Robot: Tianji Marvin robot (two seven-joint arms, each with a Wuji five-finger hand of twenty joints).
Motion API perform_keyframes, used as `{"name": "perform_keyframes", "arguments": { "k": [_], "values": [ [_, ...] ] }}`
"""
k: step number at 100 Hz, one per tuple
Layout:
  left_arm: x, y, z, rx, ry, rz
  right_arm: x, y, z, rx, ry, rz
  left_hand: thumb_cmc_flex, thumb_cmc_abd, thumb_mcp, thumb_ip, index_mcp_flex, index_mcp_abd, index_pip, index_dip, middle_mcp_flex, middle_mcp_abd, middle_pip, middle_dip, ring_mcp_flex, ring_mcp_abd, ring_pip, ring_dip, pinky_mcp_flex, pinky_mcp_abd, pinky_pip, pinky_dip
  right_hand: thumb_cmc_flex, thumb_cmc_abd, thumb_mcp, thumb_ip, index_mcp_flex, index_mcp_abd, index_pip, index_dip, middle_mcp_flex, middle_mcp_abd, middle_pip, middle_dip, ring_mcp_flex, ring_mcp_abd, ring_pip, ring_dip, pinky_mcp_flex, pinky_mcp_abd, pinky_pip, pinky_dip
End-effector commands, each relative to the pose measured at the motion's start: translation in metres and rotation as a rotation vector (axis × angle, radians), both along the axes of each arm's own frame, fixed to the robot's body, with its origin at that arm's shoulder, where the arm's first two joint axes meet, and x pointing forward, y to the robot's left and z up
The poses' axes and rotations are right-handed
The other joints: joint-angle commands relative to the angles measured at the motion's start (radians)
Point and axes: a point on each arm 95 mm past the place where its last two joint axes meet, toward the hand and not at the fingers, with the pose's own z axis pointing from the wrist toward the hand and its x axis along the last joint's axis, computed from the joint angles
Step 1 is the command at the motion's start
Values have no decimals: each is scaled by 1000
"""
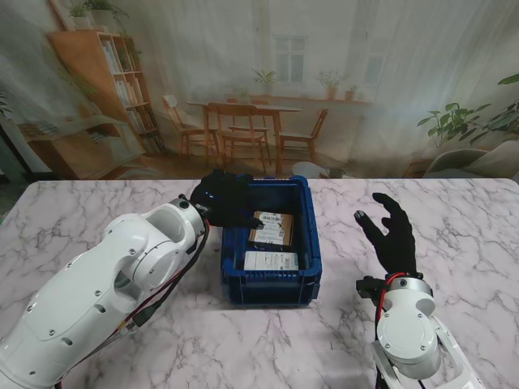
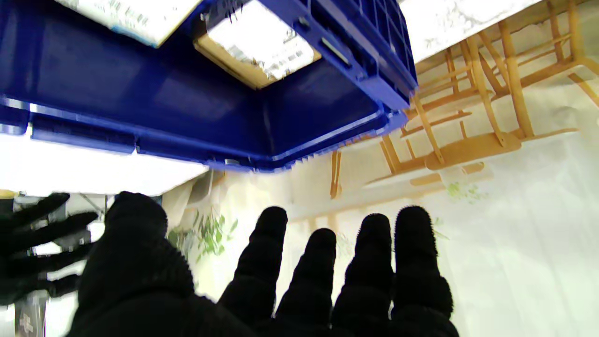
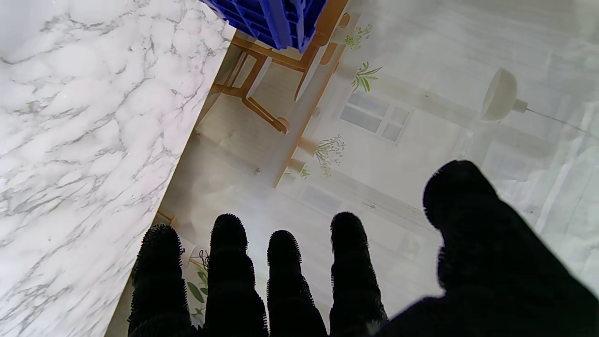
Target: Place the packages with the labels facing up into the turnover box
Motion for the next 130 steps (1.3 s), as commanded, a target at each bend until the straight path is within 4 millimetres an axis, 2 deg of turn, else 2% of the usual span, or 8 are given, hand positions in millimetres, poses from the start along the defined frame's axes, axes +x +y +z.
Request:
{"name": "perform_keyframes", "arguments": {
  "k": [1,26,58,92,109,115,122,130],
  "values": [
    [-8,5,7,-54,6,-1,3,3,6,-29,-36,17,31,37,11,27,35,-10,19,30,29,0,13,26,9,3,-30,5,-21,66,-33,-4,-19,-34,0,19,27,-75,10,-19,-6,-47,30,14,1,-46,-59,-26,15,-43,-13,25],
    [-23,38,20,-292,-73,-11,8,7,14,-56,-99,61,66,33,20,30,82,-25,49,83,95,-26,35,65,62,-22,-16,11,-19,85,-49,-6,-34,-50,24,17,105,-113,47,-27,62,-83,41,15,22,-54,-52,-27,29,-42,-9,30],
    [-49,78,14,-584,-149,4,12,13,27,-95,-192,147,76,41,13,32,86,-22,49,98,123,-35,52,90,84,-31,-5,29,-16,78,-30,8,-48,-61,55,13,166,-117,64,-46,161,-110,36,16,62,-60,-33,-27,51,-33,12,27],
    [-52,104,-51,-825,-157,115,16,25,22,-112,-224,255,98,72,14,38,54,-11,39,107,157,-66,154,224,127,-53,45,108,-15,65,19,43,-64,-72,72,11,203,-147,66,-63,268,-152,24,20,118,-84,-15,-29,69,-28,69,4],
    [-44,109,-84,-891,-101,190,22,25,6,-110,-211,285,104,74,15,42,72,-10,76,127,149,-93,349,482,156,-76,171,312,-15,47,58,80,-71,-73,77,11,241,-146,77,-63,308,-162,18,20,135,-90,-13,-31,67,-24,93,-10],
    [-41,110,-93,-905,-76,217,25,24,-1,-116,-205,289,104,75,15,42,67,-12,77,127,137,-96,383,526,153,-80,198,359,-19,44,65,86,-73,-72,79,11,263,-142,84,-62,321,-166,18,21,140,-95,-13,-32,67,-24,101,-15],
    [-38,110,-105,-917,-48,252,28,24,-9,-124,-191,289,105,77,15,43,55,-11,72,121,114,-89,352,510,138,-77,170,352,-28,45,49,79,-74,-71,81,11,271,-140,83,-63,331,-165,15,21,143,-94,-13,-33,67,-21,109,-22],
    [-33,111,-114,-923,-21,279,31,23,-18,-115,-170,289,109,79,14,42,45,-5,57,103,79,-56,170,279,119,-60,58,217,-43,59,-30,34,-72,-68,85,11,275,-136,79,-65,336,-167,11,20,145,-95,-14,-34,64,-19,114,-31]
  ]
}}
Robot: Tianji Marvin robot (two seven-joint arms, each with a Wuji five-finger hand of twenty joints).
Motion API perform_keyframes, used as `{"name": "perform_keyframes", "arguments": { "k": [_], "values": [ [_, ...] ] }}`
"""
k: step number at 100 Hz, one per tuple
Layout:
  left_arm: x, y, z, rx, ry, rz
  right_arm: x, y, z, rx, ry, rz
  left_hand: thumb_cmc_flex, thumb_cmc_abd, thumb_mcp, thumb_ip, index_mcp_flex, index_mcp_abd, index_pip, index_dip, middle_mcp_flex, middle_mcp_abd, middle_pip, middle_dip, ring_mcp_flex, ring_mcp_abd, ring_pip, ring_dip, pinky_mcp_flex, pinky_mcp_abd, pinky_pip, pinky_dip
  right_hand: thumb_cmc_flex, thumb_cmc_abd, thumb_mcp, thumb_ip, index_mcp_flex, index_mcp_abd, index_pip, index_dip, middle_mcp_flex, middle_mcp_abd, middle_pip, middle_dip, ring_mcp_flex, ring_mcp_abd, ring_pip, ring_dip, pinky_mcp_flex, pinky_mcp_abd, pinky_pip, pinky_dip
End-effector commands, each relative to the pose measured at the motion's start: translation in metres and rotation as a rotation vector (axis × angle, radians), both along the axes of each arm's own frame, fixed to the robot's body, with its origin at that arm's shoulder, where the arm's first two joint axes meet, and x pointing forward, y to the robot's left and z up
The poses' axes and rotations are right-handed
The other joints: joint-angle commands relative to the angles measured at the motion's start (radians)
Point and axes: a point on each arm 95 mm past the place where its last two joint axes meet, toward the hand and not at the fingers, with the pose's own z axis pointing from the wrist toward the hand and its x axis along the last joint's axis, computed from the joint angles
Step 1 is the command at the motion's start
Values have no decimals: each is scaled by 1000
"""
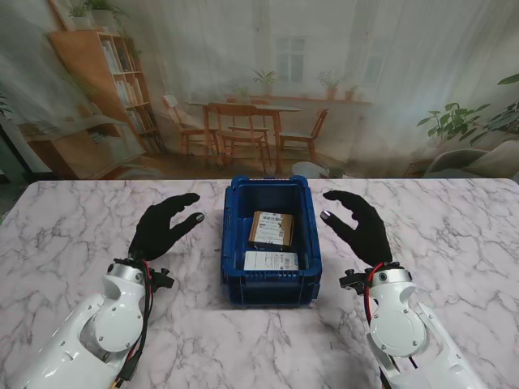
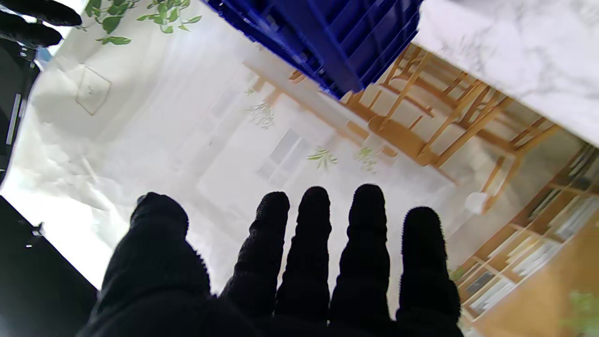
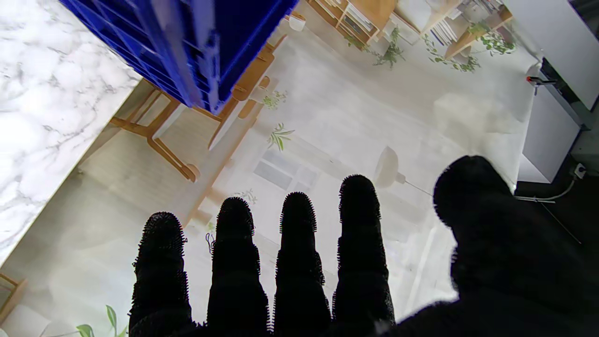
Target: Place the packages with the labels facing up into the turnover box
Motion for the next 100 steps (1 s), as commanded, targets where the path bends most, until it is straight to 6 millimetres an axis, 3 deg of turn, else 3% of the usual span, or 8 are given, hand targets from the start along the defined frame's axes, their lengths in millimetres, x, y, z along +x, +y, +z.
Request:
{"name": "perform_keyframes", "arguments": {
  "k": [1,6,13,58,100],
  "values": [
    [3,-2,-12,2,50,8,2,0,-12,4,33,-5,18,43,10,23,-22,6,-13,-14,-54,15,-115,-156,-25,-9,-80,-89,-28,5,-60,-32,-21,-16,32,11,19,-38,5,-16,22,-38,-23,1,19,-46,-14,-26,-4,-19,17,-16],
    [4,-1,-13,-7,69,1,4,-1,-17,8,47,-7,18,45,11,23,-29,10,-21,-21,-66,23,-169,-236,-34,-4,-108,-137,-34,5,-79,-41,-20,-14,32,10,18,-38,3,-16,21,-37,-24,1,16,-46,-16,-27,-6,-19,19,-20],
    [5,-1,-13,-13,66,1,6,0,-18,22,55,-13,18,49,11,23,-25,11,-22,-22,-57,24,-187,-267,-32,-6,-117,-159,-34,4,-82,-41,-16,-13,33,10,22,-34,1,-17,25,-36,-26,1,16,-44,-17,-27,-10,-18,20,-26],
    [22,11,-19,39,78,22,16,-8,-15,22,31,-10,22,52,11,23,-27,20,-27,-23,-34,17,-167,-248,-42,3,-106,-160,-44,11,-83,-32,-17,-6,33,11,30,-31,-4,-18,36,-34,-31,3,24,-45,-19,-26,-8,-15,32,-51],
    [12,12,-14,50,53,6,-4,-9,-9,58,5,-20,22,52,10,23,-22,18,-27,-23,-25,17,-167,-241,-41,3,-105,-161,-45,14,-88,-27,-14,-3,33,10,38,-12,-8,-18,41,-24,-32,4,27,-39,-18,-25,-7,-12,41,-63]
  ]
}}
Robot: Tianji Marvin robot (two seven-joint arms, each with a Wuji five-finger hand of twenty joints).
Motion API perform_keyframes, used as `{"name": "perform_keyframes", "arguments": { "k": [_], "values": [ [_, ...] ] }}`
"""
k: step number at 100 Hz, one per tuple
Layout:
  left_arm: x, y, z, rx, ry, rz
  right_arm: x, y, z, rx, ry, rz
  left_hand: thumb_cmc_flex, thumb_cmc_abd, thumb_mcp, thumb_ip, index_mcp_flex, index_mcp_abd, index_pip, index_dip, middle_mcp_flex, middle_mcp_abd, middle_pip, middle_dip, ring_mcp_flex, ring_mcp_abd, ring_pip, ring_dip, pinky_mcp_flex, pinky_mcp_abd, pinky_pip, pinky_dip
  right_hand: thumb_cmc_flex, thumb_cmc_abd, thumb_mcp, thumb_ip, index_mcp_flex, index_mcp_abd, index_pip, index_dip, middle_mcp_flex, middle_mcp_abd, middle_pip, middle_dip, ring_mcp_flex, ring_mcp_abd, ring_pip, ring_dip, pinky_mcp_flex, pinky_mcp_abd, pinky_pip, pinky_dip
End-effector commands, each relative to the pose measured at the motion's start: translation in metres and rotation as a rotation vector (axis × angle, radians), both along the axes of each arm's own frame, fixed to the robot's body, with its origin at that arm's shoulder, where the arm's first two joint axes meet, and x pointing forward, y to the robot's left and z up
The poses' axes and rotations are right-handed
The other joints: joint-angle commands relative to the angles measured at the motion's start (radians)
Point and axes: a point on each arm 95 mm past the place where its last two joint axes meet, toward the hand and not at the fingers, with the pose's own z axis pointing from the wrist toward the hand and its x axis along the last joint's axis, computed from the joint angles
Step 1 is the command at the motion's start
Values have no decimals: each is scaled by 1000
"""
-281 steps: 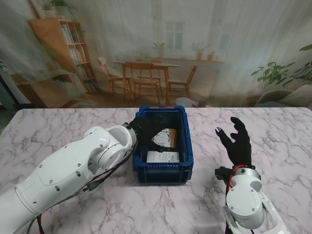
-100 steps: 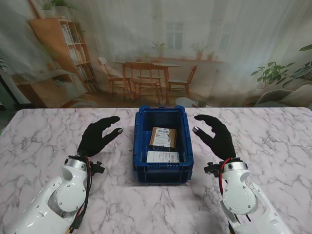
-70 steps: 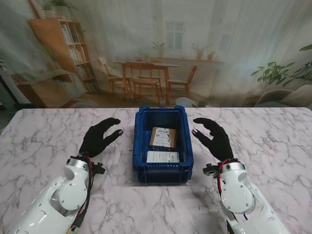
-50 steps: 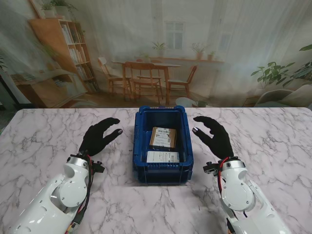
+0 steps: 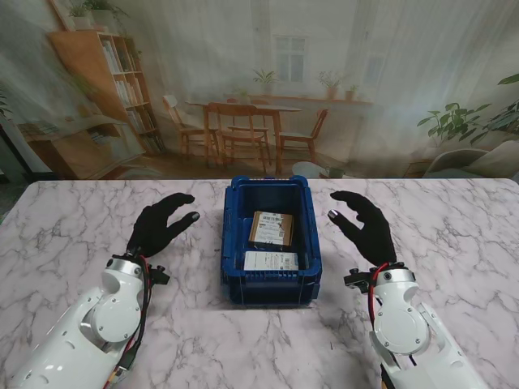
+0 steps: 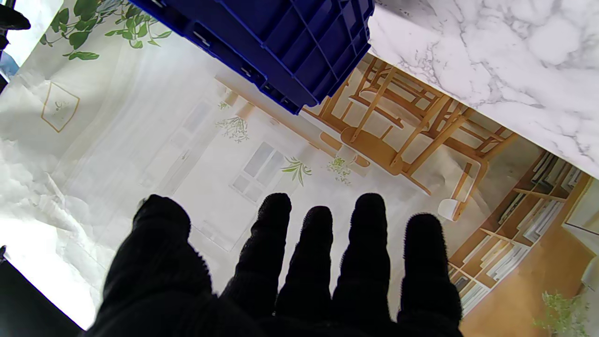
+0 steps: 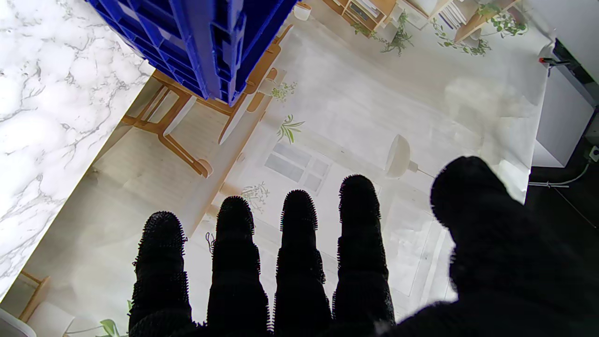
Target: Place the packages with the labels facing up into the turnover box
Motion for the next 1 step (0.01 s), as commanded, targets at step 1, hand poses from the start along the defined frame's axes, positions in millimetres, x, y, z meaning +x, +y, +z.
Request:
{"name": "perform_keyframes", "arguments": {
  "k": [1],
  "values": [
    [-5,-2,0,3,4,-20,-8,2,0,15,-4,3,18,37,10,22,-20,4,-20,-8,10,-5,-6,14,-26,1,-17,-10,-17,7,-27,-1,-14,-3,12,10,30,-12,-6,-18,17,-17,-21,4,19,-38,-18,-25,-7,-12,14,-11]
  ]
}}
